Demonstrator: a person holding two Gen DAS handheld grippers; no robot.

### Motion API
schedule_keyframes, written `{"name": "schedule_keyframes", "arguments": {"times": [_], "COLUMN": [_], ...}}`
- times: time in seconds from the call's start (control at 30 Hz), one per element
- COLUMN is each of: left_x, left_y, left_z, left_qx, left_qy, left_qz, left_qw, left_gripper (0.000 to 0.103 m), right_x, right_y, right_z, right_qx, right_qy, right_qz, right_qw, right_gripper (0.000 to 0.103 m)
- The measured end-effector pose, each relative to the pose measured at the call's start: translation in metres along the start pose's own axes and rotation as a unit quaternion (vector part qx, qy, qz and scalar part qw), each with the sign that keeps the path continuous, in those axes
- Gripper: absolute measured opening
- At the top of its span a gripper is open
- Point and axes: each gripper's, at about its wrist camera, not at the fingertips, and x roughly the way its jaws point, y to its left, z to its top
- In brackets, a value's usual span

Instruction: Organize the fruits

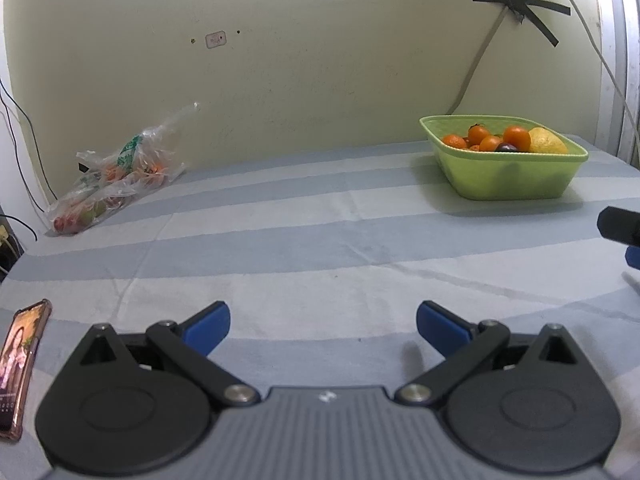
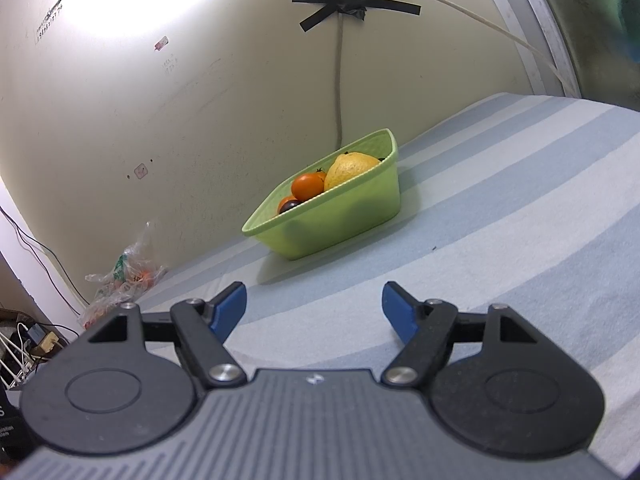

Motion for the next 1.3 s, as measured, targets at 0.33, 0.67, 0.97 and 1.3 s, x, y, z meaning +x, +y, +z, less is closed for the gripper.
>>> {"name": "schedule_keyframes", "arguments": {"times": [0.33,0.67,0.97,1.3], "left_x": [-0.0020,-0.0013,-0.0013,-0.0026], "left_y": [-0.0004,-0.0019,-0.0022,-0.0016], "left_z": [0.0000,-0.0008,-0.0011,-0.0022], "left_qx": [0.002,0.009,0.010,0.008], "left_qy": [-0.004,-0.007,-0.007,-0.008], "left_qz": [0.001,0.009,0.009,-0.008], "left_qw": [1.0000,0.9999,0.9999,0.9999], "left_gripper": [0.103,0.103,0.103,0.103], "right_x": [0.0003,-0.0006,0.0000,-0.0008], "right_y": [0.0000,0.0010,0.0008,0.0012], "right_z": [0.0000,0.0007,-0.0006,-0.0007], "right_qx": [0.000,0.001,0.001,0.002], "right_qy": [0.000,0.000,-0.001,-0.001], "right_qz": [0.000,-0.001,0.000,-0.001], "right_qw": [1.000,1.000,1.000,1.000], "right_gripper": [0.077,0.077,0.077,0.077]}}
